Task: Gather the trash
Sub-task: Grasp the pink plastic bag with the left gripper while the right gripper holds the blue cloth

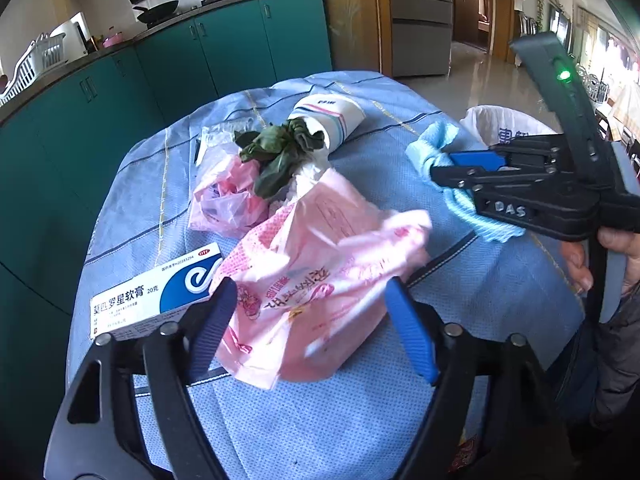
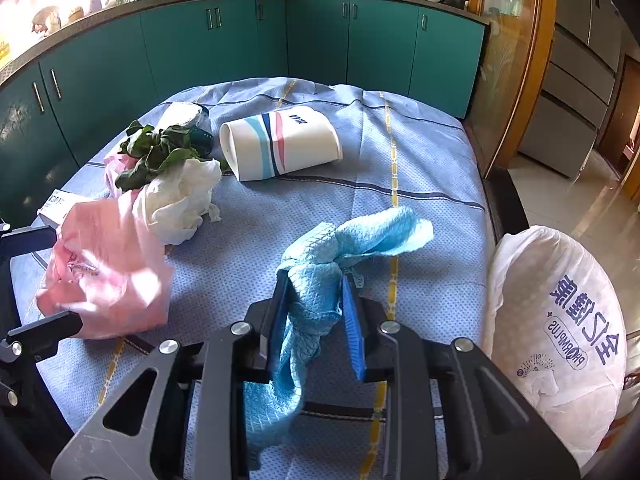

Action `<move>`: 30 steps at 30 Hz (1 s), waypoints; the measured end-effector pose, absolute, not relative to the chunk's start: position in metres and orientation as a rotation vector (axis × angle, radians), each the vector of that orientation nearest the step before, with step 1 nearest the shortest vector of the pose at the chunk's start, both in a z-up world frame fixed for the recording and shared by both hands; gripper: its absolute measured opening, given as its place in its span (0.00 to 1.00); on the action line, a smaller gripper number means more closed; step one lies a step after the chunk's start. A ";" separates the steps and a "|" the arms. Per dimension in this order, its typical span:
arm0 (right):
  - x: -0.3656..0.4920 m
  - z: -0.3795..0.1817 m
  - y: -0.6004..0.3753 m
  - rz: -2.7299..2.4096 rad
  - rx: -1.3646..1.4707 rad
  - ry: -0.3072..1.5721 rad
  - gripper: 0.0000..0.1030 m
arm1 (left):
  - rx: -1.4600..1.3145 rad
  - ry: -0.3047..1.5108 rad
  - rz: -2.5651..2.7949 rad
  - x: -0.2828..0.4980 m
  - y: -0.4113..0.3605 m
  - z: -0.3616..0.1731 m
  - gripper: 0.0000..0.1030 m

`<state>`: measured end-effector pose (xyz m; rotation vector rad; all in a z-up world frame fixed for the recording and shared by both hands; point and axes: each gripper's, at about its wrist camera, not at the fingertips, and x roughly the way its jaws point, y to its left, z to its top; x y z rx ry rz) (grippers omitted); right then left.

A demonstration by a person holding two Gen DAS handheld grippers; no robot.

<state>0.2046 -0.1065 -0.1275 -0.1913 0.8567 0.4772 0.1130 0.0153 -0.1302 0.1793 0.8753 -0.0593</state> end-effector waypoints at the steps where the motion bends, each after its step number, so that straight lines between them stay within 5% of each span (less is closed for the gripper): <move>1: 0.205 -0.127 -0.107 0.476 -0.188 0.857 0.27 | 0.172 0.879 -0.058 0.114 0.016 -0.131 0.81; 7: 0.207 -0.128 -0.109 0.472 -0.176 0.861 0.27 | 0.146 0.883 -0.086 0.117 0.017 -0.134 0.81; 10: 0.207 -0.128 -0.108 0.469 -0.183 0.858 0.28 | 0.147 0.893 -0.099 0.117 0.015 -0.135 0.63; 14: 0.209 -0.130 -0.107 0.439 -0.194 0.856 0.45 | 0.157 0.895 -0.091 0.116 0.013 -0.136 0.52; 17: 0.208 -0.131 -0.106 0.437 -0.198 0.851 0.45 | 0.158 0.894 -0.097 0.113 0.014 -0.134 0.47; 19: 0.209 -0.133 -0.104 0.437 -0.205 0.855 0.42 | 0.165 0.889 -0.091 0.111 0.015 -0.132 0.44; 21: 0.208 -0.133 -0.102 0.469 -0.200 0.865 0.26 | 0.163 0.887 -0.088 0.110 0.017 -0.130 0.43; 27: 0.204 -0.131 -0.100 0.467 -0.220 0.848 0.26 | 0.163 0.875 -0.083 0.104 0.019 -0.124 0.45; 30: 0.206 -0.126 -0.110 0.443 -0.201 0.844 0.26 | 0.168 0.870 -0.087 0.103 0.018 -0.123 0.62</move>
